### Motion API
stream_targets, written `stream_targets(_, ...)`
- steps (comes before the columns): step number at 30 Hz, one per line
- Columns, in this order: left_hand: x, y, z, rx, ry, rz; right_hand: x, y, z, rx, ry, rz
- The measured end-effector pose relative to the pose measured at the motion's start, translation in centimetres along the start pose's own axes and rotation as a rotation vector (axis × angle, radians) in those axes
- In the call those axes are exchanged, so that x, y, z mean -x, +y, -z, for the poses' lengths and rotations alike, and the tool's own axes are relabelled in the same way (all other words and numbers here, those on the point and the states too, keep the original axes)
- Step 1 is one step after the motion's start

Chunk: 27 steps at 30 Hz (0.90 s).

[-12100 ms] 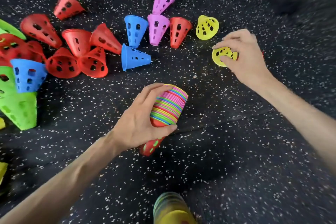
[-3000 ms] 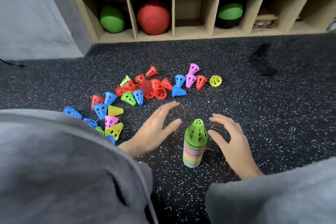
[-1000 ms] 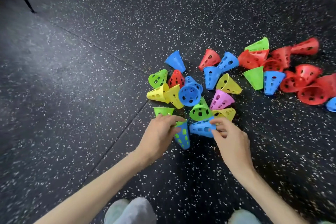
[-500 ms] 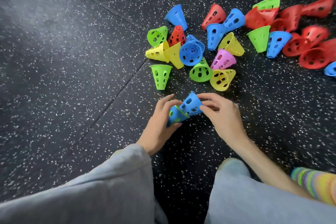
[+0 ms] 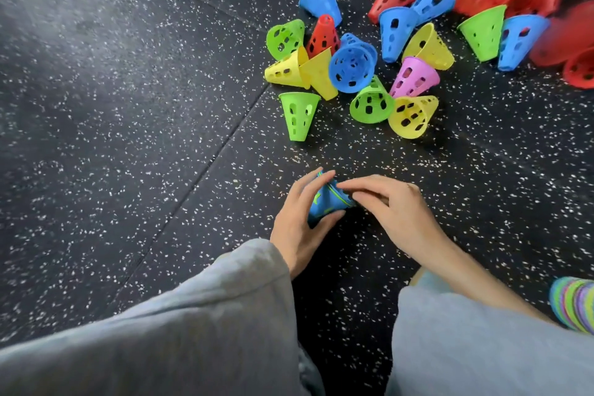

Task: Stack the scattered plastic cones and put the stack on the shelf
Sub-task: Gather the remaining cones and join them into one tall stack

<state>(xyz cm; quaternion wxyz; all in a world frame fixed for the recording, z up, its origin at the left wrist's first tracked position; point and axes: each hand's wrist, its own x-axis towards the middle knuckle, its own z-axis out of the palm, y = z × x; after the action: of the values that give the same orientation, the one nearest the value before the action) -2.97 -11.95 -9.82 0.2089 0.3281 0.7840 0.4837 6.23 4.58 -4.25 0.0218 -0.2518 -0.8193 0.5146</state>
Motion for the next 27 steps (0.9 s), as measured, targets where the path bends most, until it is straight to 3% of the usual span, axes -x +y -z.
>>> stream_targets(6,0.2,0.6,0.4,0.041,0.094,0.063,-3.0,0.5,3.7,0.344,0.353,0.009)
stream_targets(11,0.2,0.4,0.2,0.015,0.082,0.068,-4.6,0.4,6.0,0.636,0.340,-0.101)
stream_targets(16,0.1,0.4,0.2,-0.002,0.091,0.074,-5.2,0.6,7.2,0.654,0.147,-0.243)
stream_targets(21,0.1,0.1,0.3,0.029,0.099,0.076,-4.2,0.2,7.4,0.647,0.228,-0.164)
stream_targets(27,0.3,0.1,0.3,0.044,0.078,0.074,-2.1,-0.9,6.0,0.421,0.298,-0.136)
